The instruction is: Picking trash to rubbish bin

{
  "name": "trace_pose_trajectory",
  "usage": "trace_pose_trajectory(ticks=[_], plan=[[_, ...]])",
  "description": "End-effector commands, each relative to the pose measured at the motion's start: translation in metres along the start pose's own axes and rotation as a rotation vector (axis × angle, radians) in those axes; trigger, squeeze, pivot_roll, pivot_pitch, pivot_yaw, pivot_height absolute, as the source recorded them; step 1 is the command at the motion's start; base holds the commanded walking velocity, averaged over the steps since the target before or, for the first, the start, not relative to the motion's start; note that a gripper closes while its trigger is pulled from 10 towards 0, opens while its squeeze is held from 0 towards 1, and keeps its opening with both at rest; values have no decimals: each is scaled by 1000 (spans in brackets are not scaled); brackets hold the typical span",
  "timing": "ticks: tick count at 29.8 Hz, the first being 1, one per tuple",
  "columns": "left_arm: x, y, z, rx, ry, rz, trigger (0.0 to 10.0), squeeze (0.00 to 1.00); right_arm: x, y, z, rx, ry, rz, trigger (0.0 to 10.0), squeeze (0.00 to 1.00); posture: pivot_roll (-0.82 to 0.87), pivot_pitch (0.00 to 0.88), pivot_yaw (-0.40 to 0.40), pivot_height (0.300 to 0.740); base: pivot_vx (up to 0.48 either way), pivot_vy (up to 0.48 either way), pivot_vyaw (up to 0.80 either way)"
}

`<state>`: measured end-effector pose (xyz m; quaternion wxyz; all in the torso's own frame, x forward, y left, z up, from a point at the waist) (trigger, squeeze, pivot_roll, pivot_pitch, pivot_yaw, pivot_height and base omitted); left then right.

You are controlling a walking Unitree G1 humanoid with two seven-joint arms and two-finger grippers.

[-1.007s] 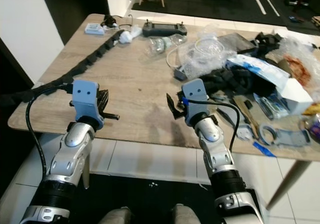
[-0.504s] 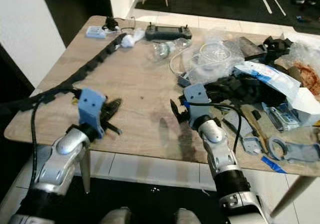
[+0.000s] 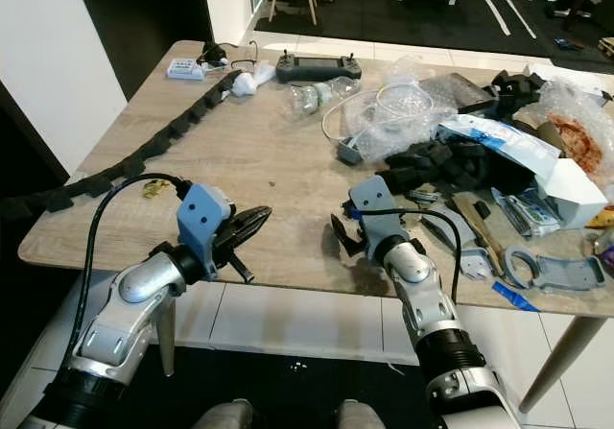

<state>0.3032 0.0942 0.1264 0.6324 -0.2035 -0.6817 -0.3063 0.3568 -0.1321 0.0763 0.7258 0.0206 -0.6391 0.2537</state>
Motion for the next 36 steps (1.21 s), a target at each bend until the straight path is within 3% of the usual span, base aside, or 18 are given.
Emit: trace_pose_trajectory(ticks=[1,10,11,12,13,14,34,36], plan=[[1,-6,0,-27,-7,9,10000,0,-12,2,1,3,51,-46,10000,0,36,22,-10,740,0,0,0],[3,-7,0,-42,-9,9,10000,0,-20,3,1,-3,73,-128,9725,0,36,24,-11,740,0,0,0],[3,-7,-1,-42,-10,9,10000,0,-21,2,2,-3,72,-130,4745,0,35,25,-11,740,0,0,0],[3,-7,-1,-42,-10,9,10000,0,-21,2,2,-3,72,-130,4745,0,35,25,-11,740,0,0,0],[3,-7,-1,-40,-11,10,10000,0,-21,2,2,1,64,-118,510,0,35,25,-12,740,0,0,0],[3,-7,-1,-39,-12,10,10000,0,-21,2,2,6,59,-110,0,0,35,25,-12,740,0,0,0],[2,-6,0,-32,-5,-1,10000,0,-16,4,1,23,23,-116,0,0,37,29,-9,740,0,0,0],[2,-5,0,-30,-4,-2,10000,0,4,3,-1,22,-53,-127,0,0,34,31,-6,740,0,0,0]])
Point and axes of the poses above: a point about 5 cm out from each wrist's last joint towards the gripper, its own z axis pointing back from the gripper into the wrist, its own x axis along the axis of the wrist's last joint, y = z × x, the point moved 4 cm from there along -z, pointing out of the wrist towards the gripper, and after that the axes turned 3 degrees about z, right-handed, at the moved point
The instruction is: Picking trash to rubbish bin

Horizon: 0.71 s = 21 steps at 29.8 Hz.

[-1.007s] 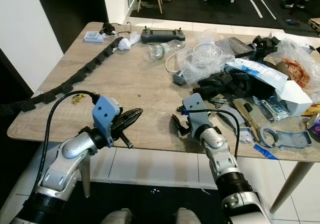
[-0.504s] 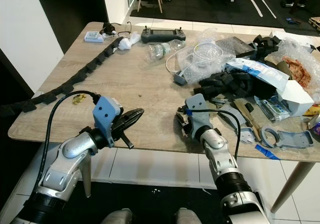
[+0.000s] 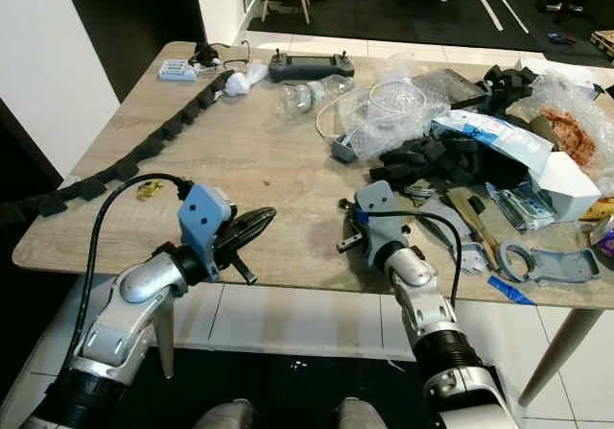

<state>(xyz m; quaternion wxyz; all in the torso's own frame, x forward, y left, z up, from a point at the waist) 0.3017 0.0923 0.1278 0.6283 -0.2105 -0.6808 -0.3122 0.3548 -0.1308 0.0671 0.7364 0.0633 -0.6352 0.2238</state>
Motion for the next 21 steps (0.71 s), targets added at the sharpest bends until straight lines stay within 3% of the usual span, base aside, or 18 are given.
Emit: trace_pose_trajectory(ticks=[1,5,6,7,8,13,21], plan=[[0,-3,0,-11,2,-2,10000,0,12,-1,-1,-1,-50,-23,0,0,34,31,-6,740,0,0,0],[0,-3,0,-10,3,-3,10000,0,23,-1,-2,2,-89,-24,0,0,34,33,-6,740,0,0,0],[0,-3,0,-9,2,-4,10000,0,37,-2,-3,-6,-148,-14,0,294,35,36,-5,740,0,0,0],[0,-3,0,-9,2,-4,10000,0,37,-2,-3,-6,-148,-14,0,294,35,36,-5,740,0,0,0],[0,-2,0,-9,2,-4,10000,0,47,-6,-3,-28,-192,-23,10000,1000,36,39,-3,740,0,0,0],[1,-3,1,-14,-1,-4,10000,0,53,-16,-4,-79,-230,-22,10000,1000,38,44,2,740,0,0,0],[3,-5,1,-32,-1,-7,10000,0,25,-21,-8,-93,-122,-6,10000,1000,42,53,15,740,0,0,0]])
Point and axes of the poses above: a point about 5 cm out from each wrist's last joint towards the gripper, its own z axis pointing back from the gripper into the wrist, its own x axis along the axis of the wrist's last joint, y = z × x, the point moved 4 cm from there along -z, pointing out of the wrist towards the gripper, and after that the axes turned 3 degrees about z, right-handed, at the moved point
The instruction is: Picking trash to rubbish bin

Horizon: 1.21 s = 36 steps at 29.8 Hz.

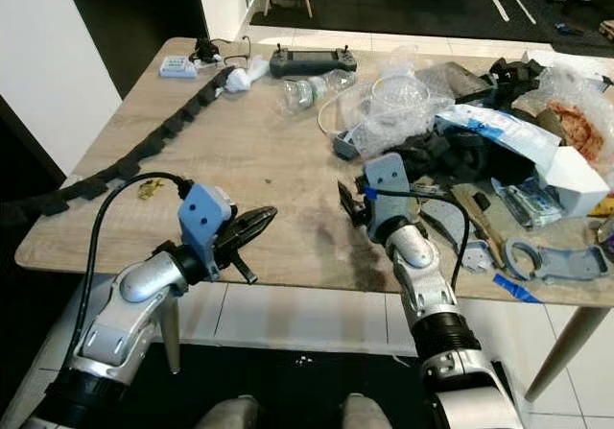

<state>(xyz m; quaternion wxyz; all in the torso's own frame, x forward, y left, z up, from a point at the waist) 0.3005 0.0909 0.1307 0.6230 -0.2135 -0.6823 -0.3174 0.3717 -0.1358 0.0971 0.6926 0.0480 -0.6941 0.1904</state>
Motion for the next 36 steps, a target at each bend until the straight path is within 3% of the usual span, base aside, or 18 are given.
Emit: trace_pose_trajectory(ticks=[1,3,4,6,7,17,18,19,21,22,23,36], plan=[[0,-4,1,-20,8,-1,10000,0,-4,-4,0,-7,18,-3,10000,1000,42,53,15,740,0,0,0],[-1,-4,1,-21,11,-4,10000,0,-11,-2,-1,6,54,-1,10000,996,43,52,16,740,0,0,0],[-1,-4,1,-23,12,-6,10000,0,-16,0,-1,21,73,-6,10000,353,43,52,16,740,0,0,0],[-1,-4,1,-23,12,-6,10000,0,-16,0,-1,21,73,-6,10000,353,43,52,16,740,0,0,0],[-1,-4,0,-23,12,-7,10000,0,-19,2,-1,34,86,-14,10000,4,43,52,16,740,0,0,0],[-1,-2,1,-13,17,-15,10000,0,-32,4,-1,70,140,-68,9843,0,49,40,13,740,0,0,0],[-1,-2,1,-12,16,-15,10000,0,-33,4,-1,75,142,-70,6157,0,49,39,13,740,0,0,0],[-1,-2,1,-12,16,-15,10000,0,-33,4,-1,75,142,-70,6157,0,49,39,13,740,0,0,0],[-1,-1,1,-12,16,-14,10000,0,-34,4,-1,81,147,-69,3569,0,47,35,11,740,0,0,0],[-1,-1,1,-12,16,-15,10000,0,-34,4,-1,85,151,-67,3098,0,47,35,11,740,0,0,0],[-1,-1,1,-12,16,-15,10000,0,-34,4,-1,90,151,-69,0,0,46,32,10,740,0,0,0],[-2,-1,0,-9,17,-17,10000,0,-30,12,-4,156,133,-88,0,0,46,22,9,740,0,0,0]])
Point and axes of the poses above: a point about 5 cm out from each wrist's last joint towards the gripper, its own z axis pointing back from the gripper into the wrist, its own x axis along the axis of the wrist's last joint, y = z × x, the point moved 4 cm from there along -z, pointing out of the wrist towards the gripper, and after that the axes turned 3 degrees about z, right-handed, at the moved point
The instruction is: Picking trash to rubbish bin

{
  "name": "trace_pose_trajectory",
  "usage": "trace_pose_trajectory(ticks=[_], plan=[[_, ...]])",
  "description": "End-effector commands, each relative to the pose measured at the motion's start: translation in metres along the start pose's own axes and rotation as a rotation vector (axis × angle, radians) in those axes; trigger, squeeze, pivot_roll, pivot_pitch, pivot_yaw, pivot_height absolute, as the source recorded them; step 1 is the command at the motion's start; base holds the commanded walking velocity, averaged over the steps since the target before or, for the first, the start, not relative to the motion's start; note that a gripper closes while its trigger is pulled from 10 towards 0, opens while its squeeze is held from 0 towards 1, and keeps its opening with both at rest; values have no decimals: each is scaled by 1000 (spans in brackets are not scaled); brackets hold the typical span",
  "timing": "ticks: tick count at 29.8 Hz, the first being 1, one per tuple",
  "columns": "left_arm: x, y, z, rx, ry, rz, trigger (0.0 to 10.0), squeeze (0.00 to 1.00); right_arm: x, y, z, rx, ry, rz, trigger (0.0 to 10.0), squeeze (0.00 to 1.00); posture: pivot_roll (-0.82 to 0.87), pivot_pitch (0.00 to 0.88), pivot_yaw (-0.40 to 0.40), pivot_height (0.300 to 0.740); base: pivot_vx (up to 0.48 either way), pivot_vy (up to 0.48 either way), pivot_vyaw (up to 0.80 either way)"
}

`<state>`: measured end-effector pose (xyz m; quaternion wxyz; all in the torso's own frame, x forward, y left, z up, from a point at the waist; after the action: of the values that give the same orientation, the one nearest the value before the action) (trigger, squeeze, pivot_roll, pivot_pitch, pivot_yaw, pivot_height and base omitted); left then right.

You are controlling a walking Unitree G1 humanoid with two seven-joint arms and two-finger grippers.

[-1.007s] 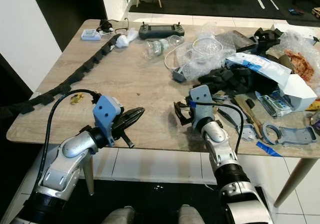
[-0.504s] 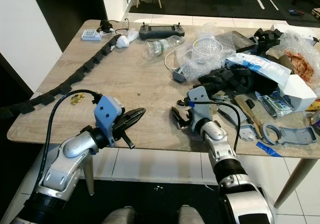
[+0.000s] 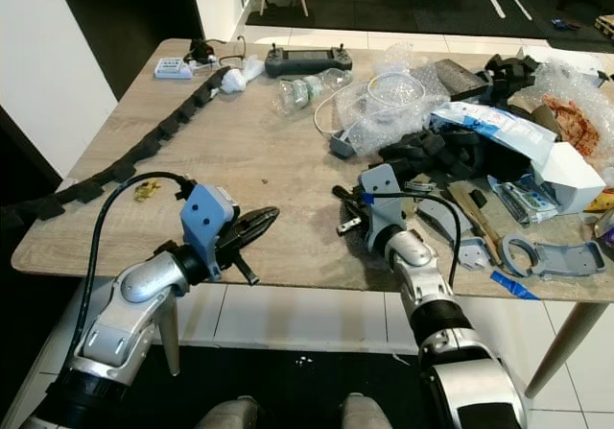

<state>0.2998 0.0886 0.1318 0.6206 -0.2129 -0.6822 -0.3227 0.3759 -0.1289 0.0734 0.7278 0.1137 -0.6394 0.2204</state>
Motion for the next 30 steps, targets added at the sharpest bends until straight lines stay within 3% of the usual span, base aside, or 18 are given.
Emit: trace_pose_trajectory(ticks=[1,7,15,16,17,18,25,30], plan=[[-3,1,1,-2,18,-8,10000,0,-9,2,2,5,28,-22,0,0,46,22,9,740,0,0,0],[-3,2,0,1,16,-9,10000,0,0,5,0,25,-17,-61,0,0,48,23,13,740,0,0,0],[-2,5,1,9,16,-13,10000,0,52,1,-4,38,-213,-45,0,0,47,28,13,740,0,0,0],[-2,5,1,10,16,-13,10000,0,59,-5,-3,-11,-230,-11,7843,1000,46,28,13,740,0,0,0],[-2,5,1,10,16,-13,10000,0,59,-5,-3,-11,-230,-11,7843,1000,46,28,13,740,0,0,0],[-2,5,0,9,16,-12,10000,0,61,-17,-2,-88,-228,29,10000,1000,41,28,15,740,0,0,0],[-2,4,-2,9,12,-11,10000,0,37,-44,6,-221,-115,99,10000,1000,39,29,13,740,0,0,0],[1,2,-4,-1,1,-10,10000,0,21,-46,10,-225,-67,10,10000,1000,38,31,9,740,0,0,0]])
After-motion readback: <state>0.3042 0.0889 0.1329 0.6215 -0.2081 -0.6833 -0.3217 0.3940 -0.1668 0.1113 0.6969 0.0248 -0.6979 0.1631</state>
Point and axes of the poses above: a point about 5 cm out from each wrist's last joint towards the gripper, its own z axis pointing back from the gripper into the wrist, its own x axis along the axis of the wrist's last joint, y = z × x, the point moved 4 cm from there along -z, pointing out of the wrist towards the gripper, and after that the axes turned 3 degrees about z, right-handed, at the moved point
